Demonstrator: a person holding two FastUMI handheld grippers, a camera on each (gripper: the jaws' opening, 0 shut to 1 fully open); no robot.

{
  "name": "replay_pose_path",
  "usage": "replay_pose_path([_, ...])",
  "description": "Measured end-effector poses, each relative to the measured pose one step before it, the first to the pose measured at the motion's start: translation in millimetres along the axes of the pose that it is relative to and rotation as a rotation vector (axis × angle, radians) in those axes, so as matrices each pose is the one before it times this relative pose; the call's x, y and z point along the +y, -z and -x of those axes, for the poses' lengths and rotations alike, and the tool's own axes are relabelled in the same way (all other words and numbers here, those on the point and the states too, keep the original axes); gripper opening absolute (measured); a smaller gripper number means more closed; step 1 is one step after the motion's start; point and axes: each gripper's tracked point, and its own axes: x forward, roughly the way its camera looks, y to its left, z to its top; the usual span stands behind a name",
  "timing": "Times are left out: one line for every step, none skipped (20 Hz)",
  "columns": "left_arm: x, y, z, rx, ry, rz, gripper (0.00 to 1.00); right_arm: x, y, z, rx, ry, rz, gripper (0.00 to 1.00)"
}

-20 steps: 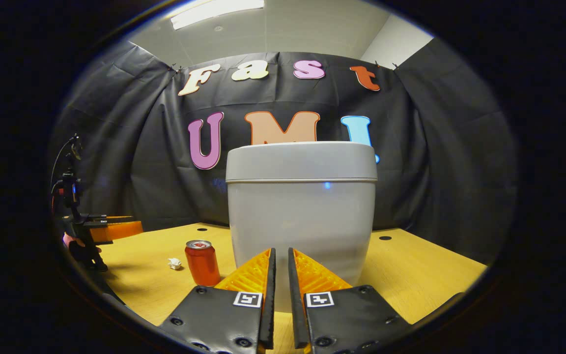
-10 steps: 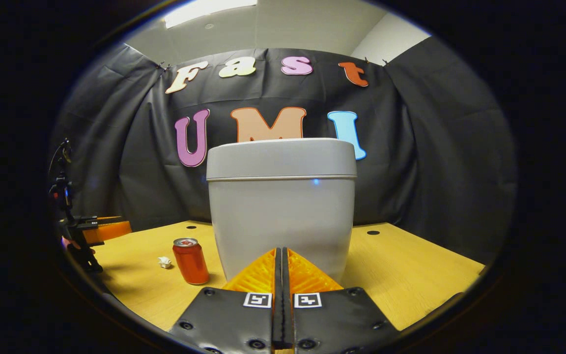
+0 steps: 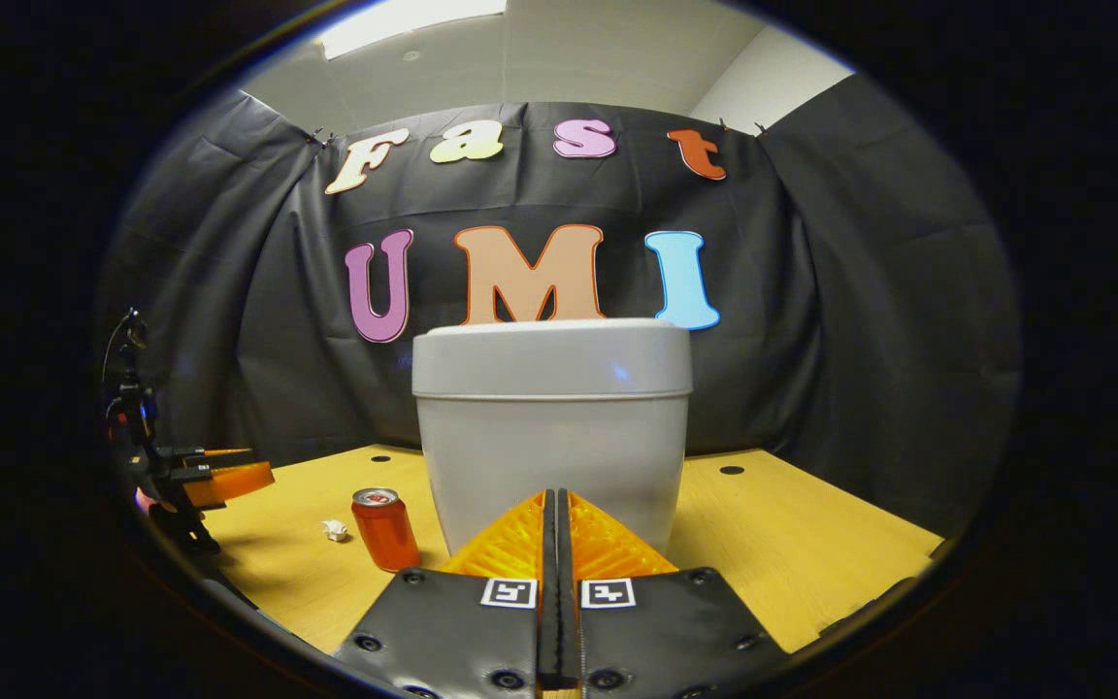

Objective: Press the lid of the desktop garbage bin to open it, pick up the crumpled paper on the desktop and throw it into the bin, then pick up the pop can on the desktop and drop it into the bin, and finally close the garbage bin lid.

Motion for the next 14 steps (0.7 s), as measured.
replay_pose_path([0.39, 2.51, -0.59, 0.00353, 0.00138, 0.00064, 0.96, 0.04, -8.68, -0.08, -0.00691, -0.00204, 0.01796, 0.03])
replay_pose_path([0.14, 0.53, -0.37, 0.00352, 0.00063, 0.00081, 0.96, -0.39, -9.11, 0.33, -0.00692, -0.00009, 0.02094, 0.03])
replay_pose_path([-0.6, 1.05, 0.03, 0.00481, 0.00037, 0.00048, 0.96, 1.4, -9.63, 0.78, -0.00646, -0.00502, 0.01818, 0.03])
replay_pose_path([0.28, 0.53, 0.04, 0.00217, 0.00146, -0.00038, 0.96, 0.8, -10.91, -0.61, -0.00639, -0.00319, 0.01369, 0.03])
replay_pose_path([-0.44, 0.54, -0.27, 0.00192, 0.00062, -0.00228, 0.96, 0.84, -10.3, -1.36, -0.00724, -0.00522, 0.01071, 0.03])
replay_pose_path([0.53, -1.38, 0.63, -0.00078, -0.00068, -0.00561, 0.96, 1.22, -11.02, -2.59, -0.00893, -0.00499, 0.00837, 0.03])
replay_pose_path([0.38, -0.37, 0.53, -0.00189, -0.00321, -0.00613, 0.96, 1.62, -10.87, -2.96, -0.01108, -0.00465, 0.00669, 0.03])
replay_pose_path([1.23, -2.18, 0.0, -0.00443, -0.00306, -0.00563, 0.96, 0.99, -10.67, -2.77, -0.00863, -0.00475, 0.00492, 0.03])
replay_pose_path([0.15, -0.28, 0.71, -0.00381, -0.00153, -0.00265, 0.96, 1.93, -8.9, -2.98, -0.00883, -0.00696, 0.00186, 0.03])
replay_pose_path([0.47, -0.47, -0.3, 0.00043, 0.00049, -0.00075, 0.96, 1.97, -10.5, -3.99, -0.00903, -0.00813, -0.00021, 0.03])
replay_pose_path([-0.83, 0.94, -0.63, 0.00141, 0.00091, -0.00101, 0.96, 2.82, -7.77, -4.1, -0.00736, -0.00792, -0.00006, 0.03])
replay_pose_path([-0.38, -0.31, -0.64, 0.00249, 0.00031, 0.00017, 0.96, 1.83, -8.73, -4.12, -0.00542, -0.00631, 0.00013, 0.04])
replay_pose_path([1.19, 0.9, 0.57, -0.00047, -0.00001, 0.00145, 0.96, 2.77, -6.5, -5.48, -0.00442, -0.00927, 0.0021, 0.03])
replay_pose_path([1.4, -0.56, 0.04, 0.00026, -0.00118, 0.00263, 0.96, 2.11, -5.68, -6.64, -0.00129, -0.00641, 0.00754, 0.02])
